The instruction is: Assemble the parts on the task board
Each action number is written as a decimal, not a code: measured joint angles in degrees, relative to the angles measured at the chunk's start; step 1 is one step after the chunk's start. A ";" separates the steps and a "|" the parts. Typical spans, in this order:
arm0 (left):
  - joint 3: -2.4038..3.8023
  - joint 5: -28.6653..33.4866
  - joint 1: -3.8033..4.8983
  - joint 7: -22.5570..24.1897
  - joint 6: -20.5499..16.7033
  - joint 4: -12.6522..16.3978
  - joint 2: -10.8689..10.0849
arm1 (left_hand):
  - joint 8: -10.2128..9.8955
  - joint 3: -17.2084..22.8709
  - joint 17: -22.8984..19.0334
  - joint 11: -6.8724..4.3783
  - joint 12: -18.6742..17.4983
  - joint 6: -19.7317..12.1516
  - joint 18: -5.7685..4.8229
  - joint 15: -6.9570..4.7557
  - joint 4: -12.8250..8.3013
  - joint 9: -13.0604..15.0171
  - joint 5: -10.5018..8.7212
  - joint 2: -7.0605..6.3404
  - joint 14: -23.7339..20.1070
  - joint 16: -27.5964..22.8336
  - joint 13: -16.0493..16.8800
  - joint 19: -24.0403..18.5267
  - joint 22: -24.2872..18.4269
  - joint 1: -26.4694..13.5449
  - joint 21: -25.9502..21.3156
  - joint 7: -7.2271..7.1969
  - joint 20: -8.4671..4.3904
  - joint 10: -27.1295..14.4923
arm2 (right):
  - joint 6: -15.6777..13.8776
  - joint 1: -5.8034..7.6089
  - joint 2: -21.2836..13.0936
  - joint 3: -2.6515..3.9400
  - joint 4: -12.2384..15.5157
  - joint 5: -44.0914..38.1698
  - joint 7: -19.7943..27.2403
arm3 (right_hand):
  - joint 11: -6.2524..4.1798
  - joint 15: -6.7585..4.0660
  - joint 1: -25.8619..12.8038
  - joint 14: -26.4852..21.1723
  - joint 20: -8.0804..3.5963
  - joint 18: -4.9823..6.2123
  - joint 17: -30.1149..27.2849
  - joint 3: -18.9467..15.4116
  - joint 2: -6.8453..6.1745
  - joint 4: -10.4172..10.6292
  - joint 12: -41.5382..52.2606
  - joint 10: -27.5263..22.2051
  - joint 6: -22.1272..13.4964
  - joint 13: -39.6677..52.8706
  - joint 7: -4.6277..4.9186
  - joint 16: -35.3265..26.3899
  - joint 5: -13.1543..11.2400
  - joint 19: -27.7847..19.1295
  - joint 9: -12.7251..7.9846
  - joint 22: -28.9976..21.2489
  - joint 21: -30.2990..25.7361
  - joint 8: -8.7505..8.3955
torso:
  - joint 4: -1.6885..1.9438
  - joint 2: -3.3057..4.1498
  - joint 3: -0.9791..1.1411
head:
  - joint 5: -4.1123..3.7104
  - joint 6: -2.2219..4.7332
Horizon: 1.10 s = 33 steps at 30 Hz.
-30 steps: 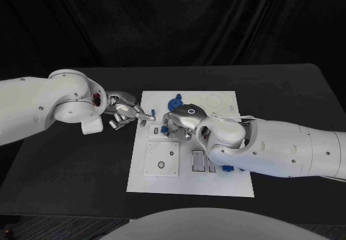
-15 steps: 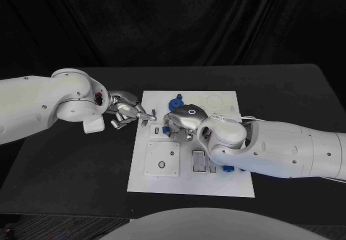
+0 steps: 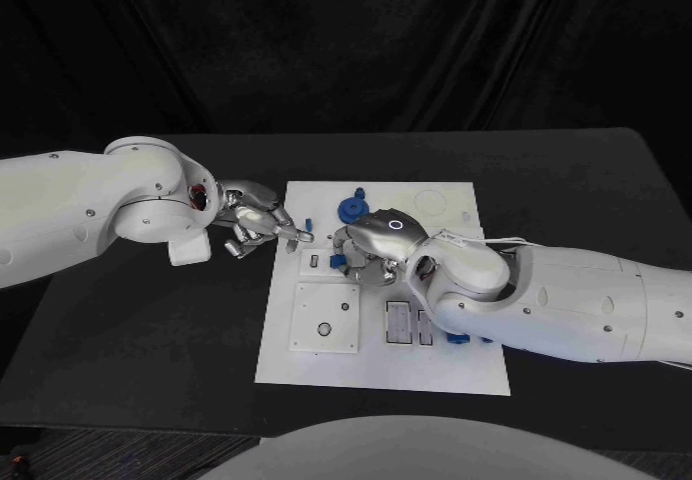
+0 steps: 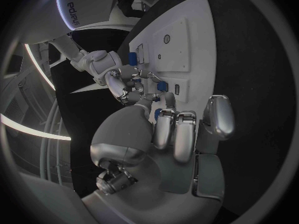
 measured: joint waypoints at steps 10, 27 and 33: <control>0.00 0.01 -0.07 2.01 -0.02 -0.20 0.34 | -5.36 -2.71 0.00 1.90 -1.87 -2.83 -0.01 1.95 1.16 -7.22 -2.27 -0.14 0.10 -0.55 0.00 -1.91 0.00 0.29 -1.89 2.20 1.30 -3.26 | -4.00 0.55 -2.64 0.00 2.69 1.87 1.07 | 0.00 -0.04 -0.60 -0.04 0.00 0.00 0.00 0.47 0.00 -0.14 0.00 0.00 0.41 0.04 0.00 0.00 -0.08 0.00 0.03 0.00 0.62 -0.01 | 0.01 -0.03 -0.01 | 0.24 0.00; -0.01 0.02 -1.24 11.00 -0.14 -1.49 2.14 | -13.59 -7.35 0.00 3.91 -2.81 -6.90 0.89 3.79 2.63 -21.29 -3.55 0.31 0.10 -1.00 0.00 -2.93 0.00 1.78 -2.89 4.65 3.20 -6.32 | -7.93 1.29 -4.01 0.01 4.78 5.16 2.93 | 0.00 -0.26 -1.05 0.18 0.00 0.00 0.00 0.72 -0.46 -0.23 0.00 0.00 0.62 0.03 -0.21 0.00 -0.22 0.00 0.52 -0.01 0.62 -0.19 | -0.03 -0.09 0.01 | 0.31 0.25; -0.01 0.02 -1.69 13.57 -0.20 -1.79 2.63 | -14.05 -7.90 0.00 4.10 -2.81 -5.31 0.88 4.00 2.39 -23.34 -2.42 1.03 -0.11 -1.00 0.00 -3.33 0.00 2.97 -3.39 4.72 3.60 -6.52 | -8.31 1.33 -4.01 0.01 4.78 5.74 3.27 | 0.01 -0.26 -1.05 0.18 0.00 0.00 0.00 0.87 -0.47 -0.08 0.00 0.00 0.61 0.03 -0.22 0.00 -0.22 0.00 0.57 -0.01 0.62 0.02 | 0.01 -0.10 0.01 | 0.30 0.30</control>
